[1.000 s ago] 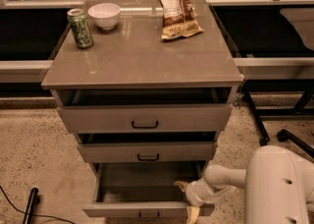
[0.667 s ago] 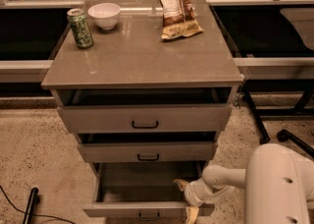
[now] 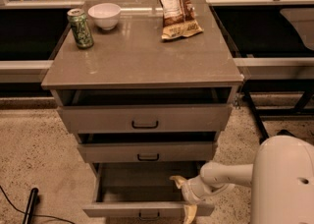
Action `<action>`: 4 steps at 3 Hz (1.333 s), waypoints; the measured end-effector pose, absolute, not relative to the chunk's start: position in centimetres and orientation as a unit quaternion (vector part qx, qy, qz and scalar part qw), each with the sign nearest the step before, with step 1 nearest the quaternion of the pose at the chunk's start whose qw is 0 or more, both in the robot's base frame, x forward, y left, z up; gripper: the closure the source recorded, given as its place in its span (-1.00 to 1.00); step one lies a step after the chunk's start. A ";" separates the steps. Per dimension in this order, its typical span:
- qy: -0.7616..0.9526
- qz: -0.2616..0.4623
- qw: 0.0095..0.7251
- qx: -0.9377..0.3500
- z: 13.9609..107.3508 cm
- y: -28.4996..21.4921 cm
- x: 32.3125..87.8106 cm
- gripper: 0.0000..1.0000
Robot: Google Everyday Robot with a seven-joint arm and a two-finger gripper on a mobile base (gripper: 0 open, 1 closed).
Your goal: Open bottom drawer
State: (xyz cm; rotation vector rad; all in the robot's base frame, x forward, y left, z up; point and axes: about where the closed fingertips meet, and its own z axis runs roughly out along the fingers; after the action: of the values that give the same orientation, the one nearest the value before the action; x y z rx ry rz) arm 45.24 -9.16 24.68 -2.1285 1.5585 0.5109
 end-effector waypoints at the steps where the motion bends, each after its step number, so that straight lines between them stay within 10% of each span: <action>1: 0.572 0.167 0.225 -0.771 26.7 -8.9 46.8 -0.57; 4: 0.631 0.174 0.262 -0.710 21.4 -13.9 51.0 0.98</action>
Offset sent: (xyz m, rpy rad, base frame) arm 0.0622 -0.0384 0.0077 -0.0385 -0.0792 -0.1618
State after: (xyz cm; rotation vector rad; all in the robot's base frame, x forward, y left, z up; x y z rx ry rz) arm 51.00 -13.87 21.44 -1.9203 1.7070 0.4723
